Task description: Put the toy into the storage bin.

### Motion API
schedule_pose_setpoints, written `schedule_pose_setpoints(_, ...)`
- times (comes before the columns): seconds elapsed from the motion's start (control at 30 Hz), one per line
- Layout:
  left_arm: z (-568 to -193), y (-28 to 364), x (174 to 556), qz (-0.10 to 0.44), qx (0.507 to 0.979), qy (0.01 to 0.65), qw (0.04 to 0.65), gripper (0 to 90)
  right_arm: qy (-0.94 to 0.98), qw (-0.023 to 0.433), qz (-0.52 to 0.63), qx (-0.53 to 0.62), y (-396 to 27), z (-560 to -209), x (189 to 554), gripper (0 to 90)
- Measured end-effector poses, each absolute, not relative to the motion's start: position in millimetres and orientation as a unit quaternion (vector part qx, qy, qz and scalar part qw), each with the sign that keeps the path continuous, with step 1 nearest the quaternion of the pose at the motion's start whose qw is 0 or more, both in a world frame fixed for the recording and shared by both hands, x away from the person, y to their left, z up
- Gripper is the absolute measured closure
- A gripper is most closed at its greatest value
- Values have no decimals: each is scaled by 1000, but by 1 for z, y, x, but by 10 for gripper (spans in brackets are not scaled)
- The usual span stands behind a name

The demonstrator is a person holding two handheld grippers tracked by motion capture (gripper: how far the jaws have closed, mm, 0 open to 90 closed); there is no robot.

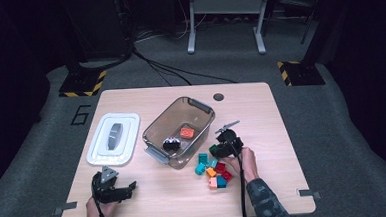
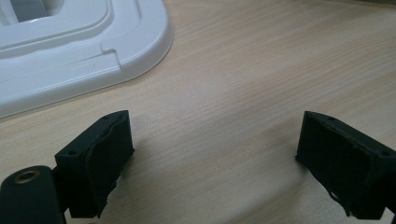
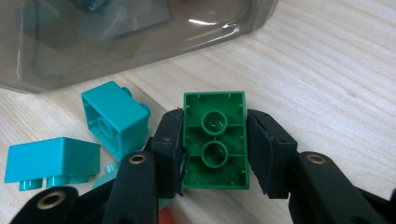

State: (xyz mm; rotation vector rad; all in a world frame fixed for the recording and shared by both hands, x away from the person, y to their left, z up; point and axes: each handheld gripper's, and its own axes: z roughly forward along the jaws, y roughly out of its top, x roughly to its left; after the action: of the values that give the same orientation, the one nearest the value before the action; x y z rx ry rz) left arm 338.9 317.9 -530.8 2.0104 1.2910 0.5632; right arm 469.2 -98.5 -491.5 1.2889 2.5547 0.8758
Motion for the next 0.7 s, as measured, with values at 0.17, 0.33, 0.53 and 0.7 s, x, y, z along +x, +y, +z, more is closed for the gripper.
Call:
schedule_pose_setpoints(0.17, -531, 317, 339, 218, 768, 498, 340, 103, 851, 71, 292, 431, -100, -493, 470, 569)
schedule_pose_setpoints(0.33, -531, 317, 339, 218, 768, 497, 341, 103, 850, 72, 297, 430, -103, -493, 471, 582)
schedule_pose_setpoints(0.53, -531, 317, 339, 219, 767, 497, 341, 103, 845, 80, 302, 434, -108, -491, 470, 593)
schedule_pose_setpoints(0.7, -531, 317, 339, 219, 768, 497, 341, 103, 841, 86, 312, 434, -114, -487, 469, 593)
